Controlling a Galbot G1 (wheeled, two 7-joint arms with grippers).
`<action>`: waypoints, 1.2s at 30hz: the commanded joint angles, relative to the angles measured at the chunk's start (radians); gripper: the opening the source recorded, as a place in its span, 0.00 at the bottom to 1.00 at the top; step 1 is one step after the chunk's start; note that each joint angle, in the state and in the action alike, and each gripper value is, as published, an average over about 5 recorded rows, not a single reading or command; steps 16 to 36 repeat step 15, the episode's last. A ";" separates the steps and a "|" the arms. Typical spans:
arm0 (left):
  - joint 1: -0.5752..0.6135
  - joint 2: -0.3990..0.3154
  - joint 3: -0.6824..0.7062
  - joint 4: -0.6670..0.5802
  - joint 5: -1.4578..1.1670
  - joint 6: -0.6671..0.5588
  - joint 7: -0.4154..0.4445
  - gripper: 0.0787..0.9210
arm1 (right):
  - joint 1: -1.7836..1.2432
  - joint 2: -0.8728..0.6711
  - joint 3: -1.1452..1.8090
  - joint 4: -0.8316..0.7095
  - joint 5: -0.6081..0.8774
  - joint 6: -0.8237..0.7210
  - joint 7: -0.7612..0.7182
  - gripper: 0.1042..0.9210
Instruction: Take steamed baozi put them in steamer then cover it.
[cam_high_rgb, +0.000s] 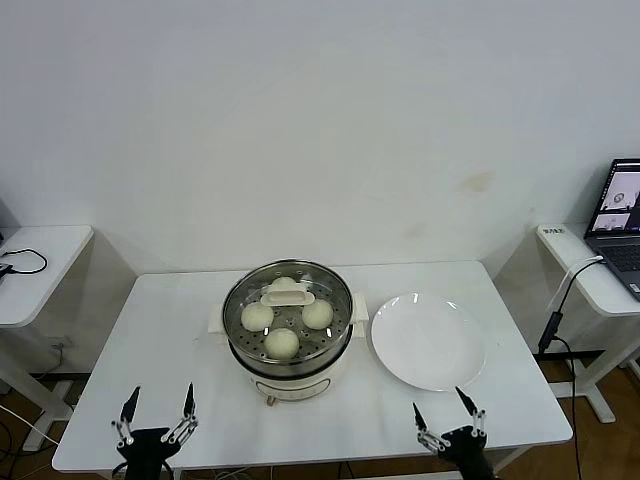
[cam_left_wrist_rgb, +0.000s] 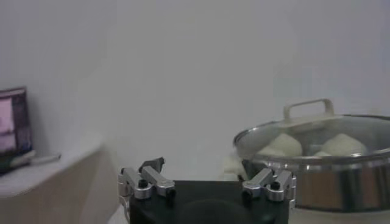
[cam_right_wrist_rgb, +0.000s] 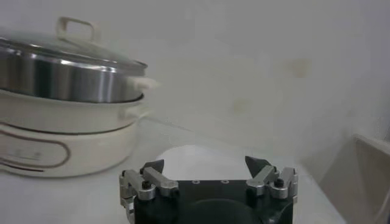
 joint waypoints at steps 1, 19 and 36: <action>0.058 -0.013 -0.029 0.051 -0.112 -0.071 -0.004 0.88 | -0.056 -0.059 -0.086 0.056 0.071 -0.051 0.045 0.88; 0.039 -0.020 -0.027 0.036 -0.148 0.056 0.011 0.88 | -0.032 -0.081 -0.117 0.051 0.113 -0.043 0.101 0.88; 0.039 -0.020 -0.027 0.036 -0.148 0.056 0.011 0.88 | -0.032 -0.081 -0.117 0.051 0.113 -0.043 0.101 0.88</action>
